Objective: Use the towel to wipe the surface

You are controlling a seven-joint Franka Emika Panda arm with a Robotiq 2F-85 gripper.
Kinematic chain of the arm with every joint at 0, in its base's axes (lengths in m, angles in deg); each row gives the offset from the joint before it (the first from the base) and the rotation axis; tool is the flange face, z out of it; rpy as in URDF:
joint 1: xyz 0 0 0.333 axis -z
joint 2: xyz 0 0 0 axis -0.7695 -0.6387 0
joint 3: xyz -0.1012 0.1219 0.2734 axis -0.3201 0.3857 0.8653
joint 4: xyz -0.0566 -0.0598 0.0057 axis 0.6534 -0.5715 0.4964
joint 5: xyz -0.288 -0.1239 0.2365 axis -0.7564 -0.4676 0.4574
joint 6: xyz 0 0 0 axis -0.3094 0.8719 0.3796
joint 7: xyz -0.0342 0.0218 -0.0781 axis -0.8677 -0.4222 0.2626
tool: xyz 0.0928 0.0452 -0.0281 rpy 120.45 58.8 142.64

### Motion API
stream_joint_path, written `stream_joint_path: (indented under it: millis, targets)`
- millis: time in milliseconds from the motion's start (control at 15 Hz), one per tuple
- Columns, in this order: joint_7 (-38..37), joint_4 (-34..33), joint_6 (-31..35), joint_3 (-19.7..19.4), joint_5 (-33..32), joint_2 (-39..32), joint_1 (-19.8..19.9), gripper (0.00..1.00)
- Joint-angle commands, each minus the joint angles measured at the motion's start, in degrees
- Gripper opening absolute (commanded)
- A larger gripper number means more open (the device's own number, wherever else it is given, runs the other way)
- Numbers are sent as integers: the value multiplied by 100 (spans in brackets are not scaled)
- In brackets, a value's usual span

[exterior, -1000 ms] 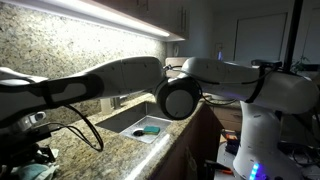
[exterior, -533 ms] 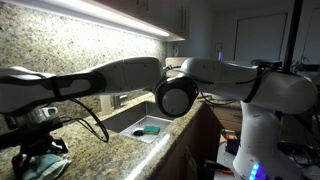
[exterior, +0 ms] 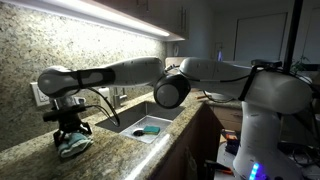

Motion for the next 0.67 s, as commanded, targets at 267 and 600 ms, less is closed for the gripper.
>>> stream_joint_path:
  millis: [267,600]
  targets:
    - [-193,224,-806,75,364,188,486,38]
    - [314,262,-1757,295,591,357,486,69]
